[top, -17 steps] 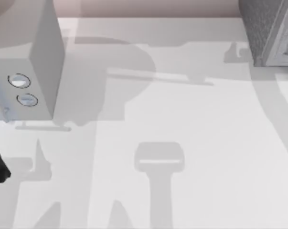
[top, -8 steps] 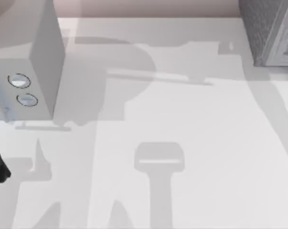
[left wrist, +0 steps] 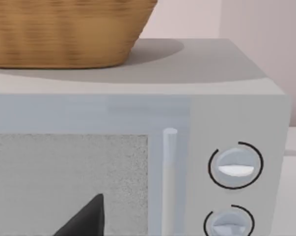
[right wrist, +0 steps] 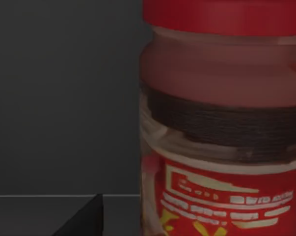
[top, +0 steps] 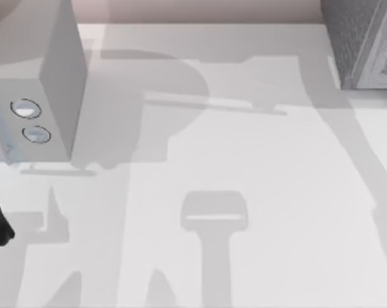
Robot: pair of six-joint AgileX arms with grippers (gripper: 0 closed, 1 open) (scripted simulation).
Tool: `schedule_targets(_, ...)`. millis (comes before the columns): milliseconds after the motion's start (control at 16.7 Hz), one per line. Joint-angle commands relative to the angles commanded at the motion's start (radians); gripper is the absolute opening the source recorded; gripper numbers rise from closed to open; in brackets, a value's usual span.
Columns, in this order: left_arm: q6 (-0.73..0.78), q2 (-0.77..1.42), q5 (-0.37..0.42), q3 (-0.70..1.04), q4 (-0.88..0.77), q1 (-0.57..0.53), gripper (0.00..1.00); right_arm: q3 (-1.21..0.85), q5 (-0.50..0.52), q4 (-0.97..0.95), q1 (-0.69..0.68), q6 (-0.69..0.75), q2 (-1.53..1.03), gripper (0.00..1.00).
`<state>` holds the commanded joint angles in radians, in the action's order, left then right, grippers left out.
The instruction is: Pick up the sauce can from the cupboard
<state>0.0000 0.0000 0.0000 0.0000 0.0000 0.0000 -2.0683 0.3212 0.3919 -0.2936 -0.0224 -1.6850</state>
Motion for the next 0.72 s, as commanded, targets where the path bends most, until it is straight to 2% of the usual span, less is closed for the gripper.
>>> schedule_targets(300,0.0,0.0,0.0,0.0,0.0,0.0,1.0,-0.01,-0.004,0.004,0.006,0.0,-0.01,1.0)
schedule_targets(720,0.0,0.0,0.0,0.0,0.0,0.0,1.0,-0.28,-0.033,0.068,0.036,0.001,-0.21,1.0)
